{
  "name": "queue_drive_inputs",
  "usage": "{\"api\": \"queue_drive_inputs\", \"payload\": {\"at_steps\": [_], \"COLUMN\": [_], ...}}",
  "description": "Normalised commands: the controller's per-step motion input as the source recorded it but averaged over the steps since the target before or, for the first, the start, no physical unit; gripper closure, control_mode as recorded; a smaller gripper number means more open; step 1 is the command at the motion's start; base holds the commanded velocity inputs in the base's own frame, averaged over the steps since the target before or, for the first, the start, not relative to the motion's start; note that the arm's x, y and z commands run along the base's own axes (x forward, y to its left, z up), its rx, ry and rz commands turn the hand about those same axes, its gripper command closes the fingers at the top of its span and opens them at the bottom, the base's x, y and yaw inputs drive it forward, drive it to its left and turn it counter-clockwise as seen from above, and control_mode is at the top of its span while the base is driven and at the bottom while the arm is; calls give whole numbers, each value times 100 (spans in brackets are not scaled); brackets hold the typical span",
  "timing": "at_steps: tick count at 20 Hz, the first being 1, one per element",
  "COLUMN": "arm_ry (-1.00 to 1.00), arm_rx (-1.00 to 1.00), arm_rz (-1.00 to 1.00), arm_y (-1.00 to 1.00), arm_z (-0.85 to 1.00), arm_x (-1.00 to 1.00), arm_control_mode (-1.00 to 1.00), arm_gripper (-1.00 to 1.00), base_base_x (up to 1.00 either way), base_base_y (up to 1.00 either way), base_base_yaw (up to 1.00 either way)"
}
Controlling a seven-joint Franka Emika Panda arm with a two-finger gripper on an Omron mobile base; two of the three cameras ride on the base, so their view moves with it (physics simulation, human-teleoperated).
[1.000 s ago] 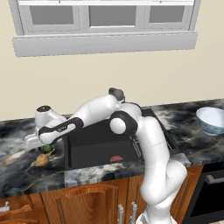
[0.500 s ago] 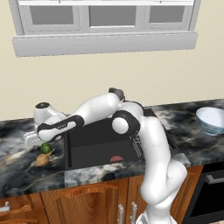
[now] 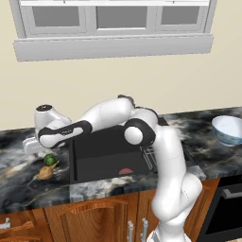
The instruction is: Remove the onion and avocado from the sink. Then move the bowl and cup from the counter to the sink for washing.
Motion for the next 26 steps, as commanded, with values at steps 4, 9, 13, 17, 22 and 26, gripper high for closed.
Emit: {"api": "queue_drive_inputs", "payload": {"at_steps": [4,9,13,17,22,26], "arm_ry": [0,1,0,0,0,-1], "arm_rx": [0,1,1,1,0,0], "arm_rz": [0,-1,-4,-8,-13,-12], "arm_y": [1,5,3,8,9,12], "arm_z": [24,18,16,16,13,12], "arm_x": [-10,-15,-19,-19,-19,-14], "arm_control_mode": [-100,-100,-100,-100,-100,-100], "arm_gripper": [-100,-100,-100,-100,-100,-100], "base_base_x": [0,0,0,0,0,0], "base_base_y": [0,0,0,0,0,0], "base_base_yaw": [0,0,0,0,0,0]}}
